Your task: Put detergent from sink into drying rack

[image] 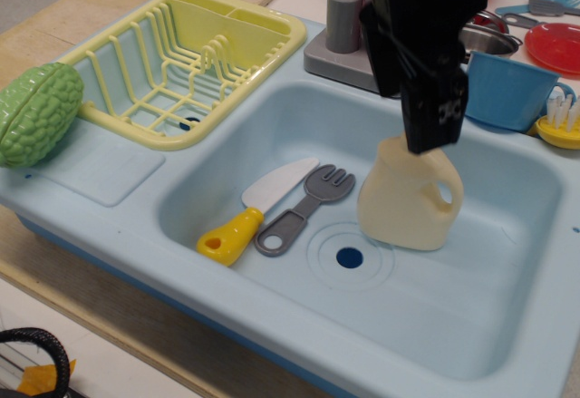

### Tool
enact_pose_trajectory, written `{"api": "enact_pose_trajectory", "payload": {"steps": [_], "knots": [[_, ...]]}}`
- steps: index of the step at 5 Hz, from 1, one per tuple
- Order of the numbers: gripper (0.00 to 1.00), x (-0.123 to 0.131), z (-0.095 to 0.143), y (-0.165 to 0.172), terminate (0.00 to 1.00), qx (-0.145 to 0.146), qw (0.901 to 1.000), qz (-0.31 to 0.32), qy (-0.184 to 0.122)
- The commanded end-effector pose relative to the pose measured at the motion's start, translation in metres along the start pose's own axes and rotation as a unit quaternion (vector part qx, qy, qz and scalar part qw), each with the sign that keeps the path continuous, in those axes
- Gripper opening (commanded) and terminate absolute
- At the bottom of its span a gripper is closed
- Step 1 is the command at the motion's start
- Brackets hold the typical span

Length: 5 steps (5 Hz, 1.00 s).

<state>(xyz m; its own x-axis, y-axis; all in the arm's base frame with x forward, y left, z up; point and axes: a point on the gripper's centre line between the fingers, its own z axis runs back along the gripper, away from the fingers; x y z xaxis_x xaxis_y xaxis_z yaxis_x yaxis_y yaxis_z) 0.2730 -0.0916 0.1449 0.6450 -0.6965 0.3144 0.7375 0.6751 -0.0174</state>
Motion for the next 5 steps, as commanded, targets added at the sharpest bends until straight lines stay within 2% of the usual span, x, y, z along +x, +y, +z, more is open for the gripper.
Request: {"api": "enact_pose_trajectory", "payload": {"steps": [1,3,4,5], "knots": [[1.0,0.0,-0.007,0.004,0.0,0.002,0.999,-0.02,-0.04],[1.0,-0.009,-0.033,0.007,0.0,-0.019,0.9968,0.013,-0.076],[0.0,-0.012,-0.038,0.002,0.0,-0.028,0.9949,0.034,-0.091],[0.0,-0.008,-0.029,-0.005,0.0,-0.016,0.9955,0.049,-0.08]]}}
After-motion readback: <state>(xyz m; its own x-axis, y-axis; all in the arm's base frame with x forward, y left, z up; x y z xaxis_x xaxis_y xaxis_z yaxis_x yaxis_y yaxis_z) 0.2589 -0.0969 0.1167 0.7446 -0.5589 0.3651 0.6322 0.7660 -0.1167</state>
